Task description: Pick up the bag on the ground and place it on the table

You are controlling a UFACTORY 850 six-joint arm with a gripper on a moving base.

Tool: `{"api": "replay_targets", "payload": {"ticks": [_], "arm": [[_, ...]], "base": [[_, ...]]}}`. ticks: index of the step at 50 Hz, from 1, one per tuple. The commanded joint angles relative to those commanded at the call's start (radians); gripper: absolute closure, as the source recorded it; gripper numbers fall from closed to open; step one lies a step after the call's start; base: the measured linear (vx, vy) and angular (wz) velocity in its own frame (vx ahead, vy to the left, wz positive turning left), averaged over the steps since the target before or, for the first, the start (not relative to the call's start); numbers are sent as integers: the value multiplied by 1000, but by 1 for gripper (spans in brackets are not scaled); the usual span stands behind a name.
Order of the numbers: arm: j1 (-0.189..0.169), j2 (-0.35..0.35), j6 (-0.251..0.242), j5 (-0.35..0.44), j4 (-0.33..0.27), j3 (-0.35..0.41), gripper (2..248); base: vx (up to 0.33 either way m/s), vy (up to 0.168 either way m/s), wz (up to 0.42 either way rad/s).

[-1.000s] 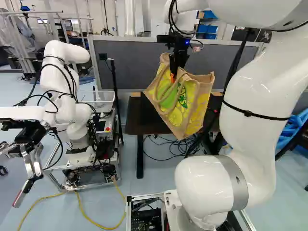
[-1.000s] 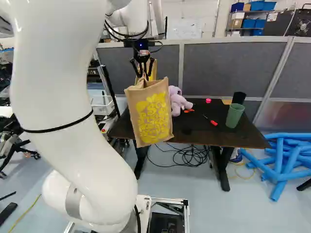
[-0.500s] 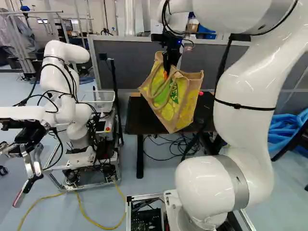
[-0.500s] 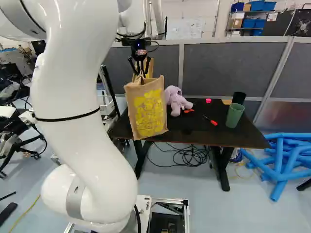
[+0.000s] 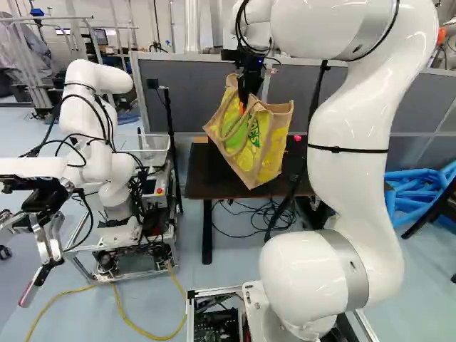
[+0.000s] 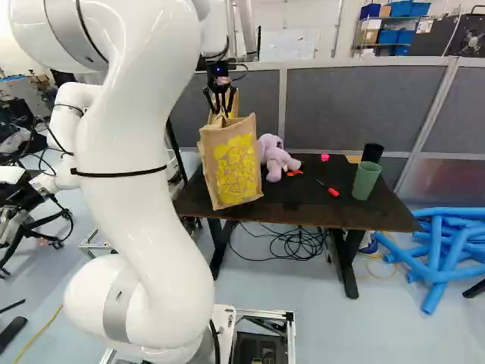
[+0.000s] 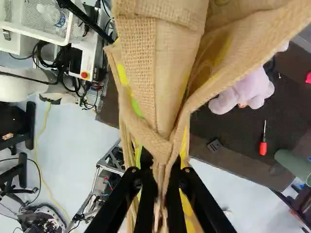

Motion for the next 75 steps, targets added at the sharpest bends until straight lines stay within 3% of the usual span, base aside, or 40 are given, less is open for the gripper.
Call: {"api": "replay_targets", "payload": {"ticks": [34,75], "arm": [[36,-184,0,-54,0,-196,224],[64,-346,0,-59,0,-300,224]], "base": [[0,0,0],[0,0,0]]}}
